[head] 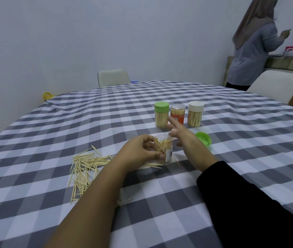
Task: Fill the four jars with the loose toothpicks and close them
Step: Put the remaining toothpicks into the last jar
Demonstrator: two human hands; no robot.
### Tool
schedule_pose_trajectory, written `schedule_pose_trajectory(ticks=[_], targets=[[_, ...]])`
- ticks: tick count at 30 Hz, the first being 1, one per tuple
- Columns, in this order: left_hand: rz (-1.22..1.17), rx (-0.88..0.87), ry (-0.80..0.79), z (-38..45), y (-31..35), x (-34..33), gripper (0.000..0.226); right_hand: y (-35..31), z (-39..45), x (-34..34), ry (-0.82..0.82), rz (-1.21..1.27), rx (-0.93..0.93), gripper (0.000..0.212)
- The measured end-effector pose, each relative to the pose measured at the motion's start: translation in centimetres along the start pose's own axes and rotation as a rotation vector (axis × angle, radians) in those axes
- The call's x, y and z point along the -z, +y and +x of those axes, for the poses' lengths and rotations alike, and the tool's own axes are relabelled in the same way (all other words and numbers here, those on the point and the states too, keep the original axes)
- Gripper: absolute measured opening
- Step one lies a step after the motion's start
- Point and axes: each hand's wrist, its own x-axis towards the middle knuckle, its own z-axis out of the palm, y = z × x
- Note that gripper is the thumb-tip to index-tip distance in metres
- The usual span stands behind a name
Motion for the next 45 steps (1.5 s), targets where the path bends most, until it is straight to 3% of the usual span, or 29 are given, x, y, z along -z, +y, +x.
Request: schedule_pose_trajectory(ticks=[6, 9, 11, 15, 19, 22, 25, 29, 34, 40, 45], targets=[[0.032, 0.000, -0.035, -0.3, 0.1, 0.7, 0.044, 0.1, 0.8, 0.7, 0.088, -0.041, -0.191, 0.052], [0.297, -0.002, -0.058, -0.4, 0.0, 0.8, 0.042, 0.3, 0.4, 0.6, 0.080, -0.288, -0.291, 0.039], [0.530, -0.006, -0.030, -0.3, 0.1, 0.6, 0.040, 0.5, 0.1, 0.5, 0.029, -0.494, -0.373, 0.022], [0.737, -0.031, 0.036, -0.1, -0.1, 0.7, 0.026, 0.6, 0.0, 0.1, -0.096, -0.757, -0.455, 0.018], [0.802, -0.016, -0.015, -0.5, -0.6, 2.0, 0.024, -0.5, -0.2, 0.3, -0.156, -0.841, -0.489, 0.013], [0.688, 0.006, -0.067, -1.2, -1.3, 2.9, 0.019, -2.0, -1.0, 0.5, -0.286, -0.924, -0.522, 0.018], [0.585, 0.044, -0.114, -1.7, -1.6, 3.1, 0.021, -3.1, -1.7, 0.1, -0.393, -1.019, -0.484, 0.021], [0.654, -0.021, -0.115, -1.9, -1.6, 3.2, 0.014, -3.7, -2.1, -1.7, -0.478, -0.991, -0.328, 0.018], [0.696, -0.024, -0.120, -2.8, -1.9, 4.9, 0.014, -3.0, -2.6, -5.0, -0.340, -0.891, -0.171, 0.018], [0.458, 0.010, -0.008, -4.1, -4.5, 8.8, 0.029, -3.3, -3.2, -6.9, -0.220, -0.809, -0.081, 0.026], [0.508, 0.149, 0.190, -3.8, -7.6, 10.8, 0.042, -2.4, -3.3, -8.8, -0.251, -1.047, -0.067, 0.025]])
